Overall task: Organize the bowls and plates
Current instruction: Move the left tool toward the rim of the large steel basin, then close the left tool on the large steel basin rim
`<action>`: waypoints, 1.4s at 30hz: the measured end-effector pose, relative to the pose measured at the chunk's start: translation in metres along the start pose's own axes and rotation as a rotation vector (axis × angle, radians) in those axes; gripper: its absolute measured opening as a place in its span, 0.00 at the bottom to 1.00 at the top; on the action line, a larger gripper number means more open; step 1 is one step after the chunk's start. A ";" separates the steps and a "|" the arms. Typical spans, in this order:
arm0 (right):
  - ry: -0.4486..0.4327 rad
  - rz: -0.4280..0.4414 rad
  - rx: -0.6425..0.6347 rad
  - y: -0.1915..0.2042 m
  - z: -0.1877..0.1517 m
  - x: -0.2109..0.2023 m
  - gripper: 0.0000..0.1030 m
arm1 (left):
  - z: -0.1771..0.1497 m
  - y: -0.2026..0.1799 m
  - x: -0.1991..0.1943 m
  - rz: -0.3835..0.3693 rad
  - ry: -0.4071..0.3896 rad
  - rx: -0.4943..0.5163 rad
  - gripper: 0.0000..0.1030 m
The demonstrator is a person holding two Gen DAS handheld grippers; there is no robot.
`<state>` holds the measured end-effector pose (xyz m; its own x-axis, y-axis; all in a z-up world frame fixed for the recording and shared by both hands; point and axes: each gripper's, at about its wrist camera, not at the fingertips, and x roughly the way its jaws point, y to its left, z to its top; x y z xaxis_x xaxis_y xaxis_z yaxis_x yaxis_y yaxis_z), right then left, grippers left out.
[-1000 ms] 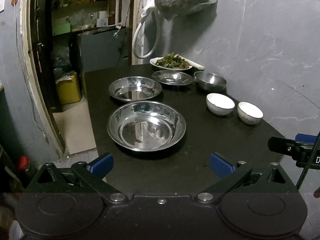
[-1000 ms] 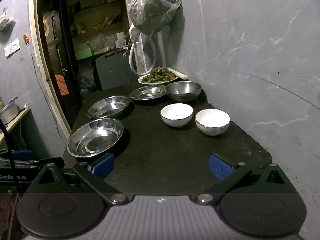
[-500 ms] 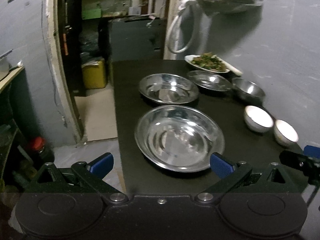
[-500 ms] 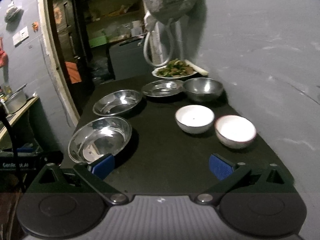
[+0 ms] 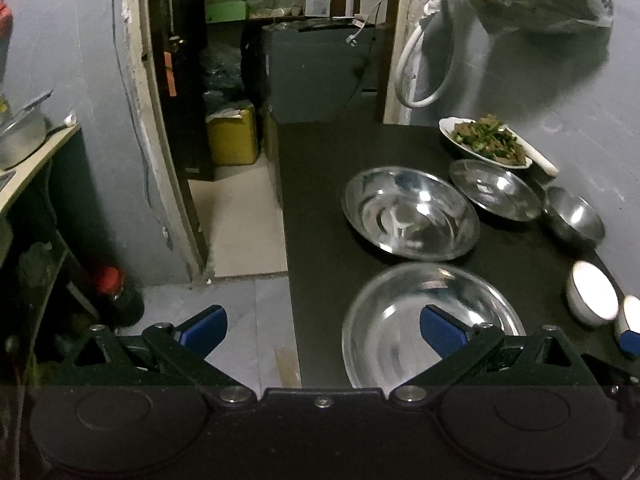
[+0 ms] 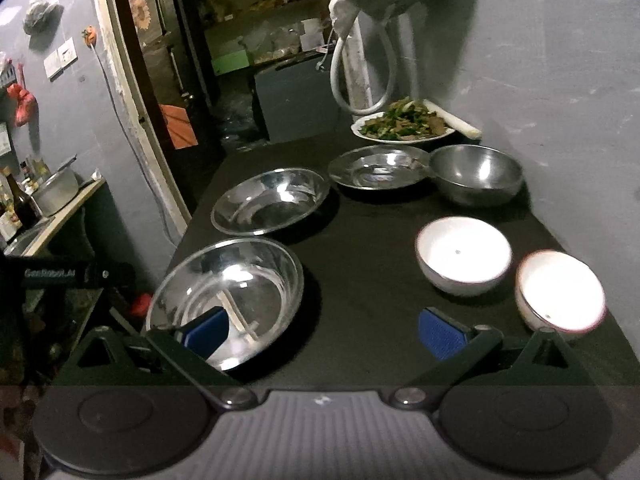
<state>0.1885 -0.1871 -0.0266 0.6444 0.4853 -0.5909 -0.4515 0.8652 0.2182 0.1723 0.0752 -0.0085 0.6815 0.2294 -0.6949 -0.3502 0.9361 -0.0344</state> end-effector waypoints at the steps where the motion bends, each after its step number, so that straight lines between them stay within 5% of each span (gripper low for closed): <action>1: 0.000 0.002 -0.003 0.001 0.005 0.006 1.00 | 0.006 0.001 0.005 -0.004 -0.003 0.009 0.99; 14: -0.008 -0.093 -0.035 0.014 0.060 0.080 1.00 | 0.073 0.008 0.103 -0.123 0.004 0.054 0.99; 26: 0.057 -0.122 -0.050 0.024 0.087 0.148 1.00 | 0.095 0.011 0.164 -0.228 0.034 0.034 0.96; 37: 0.109 -0.082 0.001 0.027 0.092 0.184 0.87 | 0.095 0.002 0.179 -0.289 0.071 0.047 0.68; 42: 0.133 -0.078 0.012 0.028 0.093 0.196 0.77 | 0.094 0.004 0.185 -0.309 0.104 0.017 0.41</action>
<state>0.3591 -0.0562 -0.0640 0.5892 0.3962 -0.7042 -0.3953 0.9015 0.1764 0.3574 0.1467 -0.0697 0.6847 -0.0938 -0.7228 -0.1259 0.9616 -0.2440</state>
